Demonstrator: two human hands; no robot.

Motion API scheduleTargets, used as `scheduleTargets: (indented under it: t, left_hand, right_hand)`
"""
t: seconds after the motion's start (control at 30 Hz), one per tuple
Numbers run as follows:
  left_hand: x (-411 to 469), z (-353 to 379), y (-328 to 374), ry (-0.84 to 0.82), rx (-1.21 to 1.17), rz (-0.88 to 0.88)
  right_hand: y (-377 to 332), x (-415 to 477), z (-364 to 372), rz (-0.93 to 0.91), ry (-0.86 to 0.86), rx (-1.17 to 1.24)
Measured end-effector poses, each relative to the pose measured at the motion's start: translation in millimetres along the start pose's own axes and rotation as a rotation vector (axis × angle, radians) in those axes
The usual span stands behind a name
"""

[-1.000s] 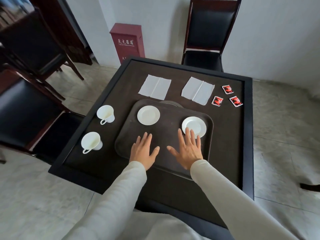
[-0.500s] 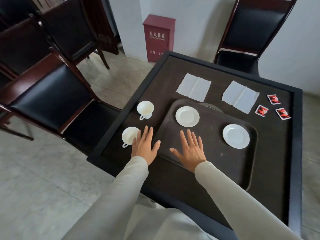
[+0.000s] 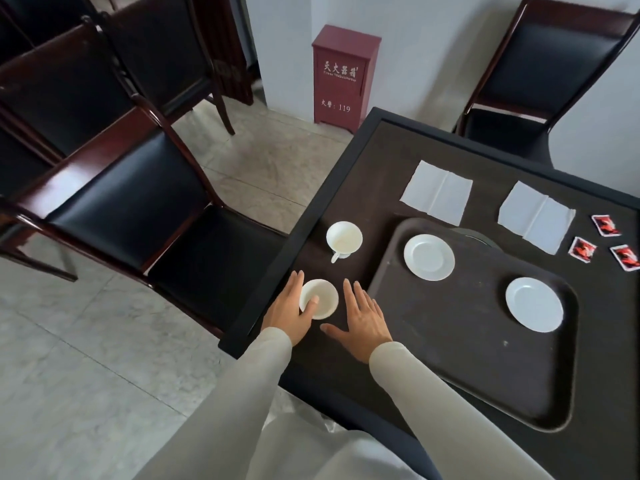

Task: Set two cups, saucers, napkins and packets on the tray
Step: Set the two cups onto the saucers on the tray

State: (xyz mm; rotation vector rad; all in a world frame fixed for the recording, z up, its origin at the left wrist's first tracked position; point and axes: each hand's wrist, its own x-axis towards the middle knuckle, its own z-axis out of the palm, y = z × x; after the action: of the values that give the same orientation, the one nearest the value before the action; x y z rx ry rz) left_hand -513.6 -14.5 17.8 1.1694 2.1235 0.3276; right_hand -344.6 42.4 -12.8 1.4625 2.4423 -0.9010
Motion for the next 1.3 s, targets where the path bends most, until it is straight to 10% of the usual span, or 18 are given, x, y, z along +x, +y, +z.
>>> scheduleTargets:
  t: [0.67, 1.3]
  left_hand:
    - [8, 18, -31, -0.160, -0.691, -0.208]
    - [8, 19, -25, -0.129, -0.853, -0.329]
  right_hand:
    - [-42, 15, 23, 0.175, 0.013, 0.411]
    - [-45, 14, 20, 0.285, 0.136, 0.592]
